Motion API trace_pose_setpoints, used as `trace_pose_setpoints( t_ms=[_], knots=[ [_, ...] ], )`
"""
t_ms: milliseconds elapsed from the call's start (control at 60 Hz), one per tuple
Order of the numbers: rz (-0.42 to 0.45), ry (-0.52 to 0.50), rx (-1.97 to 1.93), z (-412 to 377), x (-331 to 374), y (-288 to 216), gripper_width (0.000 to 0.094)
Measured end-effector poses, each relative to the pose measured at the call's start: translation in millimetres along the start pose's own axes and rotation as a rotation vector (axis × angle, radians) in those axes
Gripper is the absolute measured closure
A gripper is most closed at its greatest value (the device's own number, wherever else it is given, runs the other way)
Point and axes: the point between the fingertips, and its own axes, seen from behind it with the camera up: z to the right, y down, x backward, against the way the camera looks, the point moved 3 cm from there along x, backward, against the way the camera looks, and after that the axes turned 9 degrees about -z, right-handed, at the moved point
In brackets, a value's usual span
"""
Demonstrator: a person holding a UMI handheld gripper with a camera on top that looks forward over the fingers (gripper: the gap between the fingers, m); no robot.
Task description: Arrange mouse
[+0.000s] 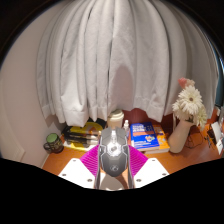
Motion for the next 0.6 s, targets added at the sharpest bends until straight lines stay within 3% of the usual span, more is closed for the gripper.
trace_pose_setpoints(
  t_ms=[333,400,433,483,600],
  knots=[
    [-0.322,0.049,-0.017,-60,-75,198,0.0553],
    [-0.351,0.057,-0.013,-60,-81,223,0.0551],
    [-0.310,0.066,-0.009,-59,-81,220,0.0551],
    [-0.320,0.076,-0.004,-60,-78,218,0.0546],
    [-0.326,0.070,-0.039,-60,-82,220,0.0462]
  ],
)
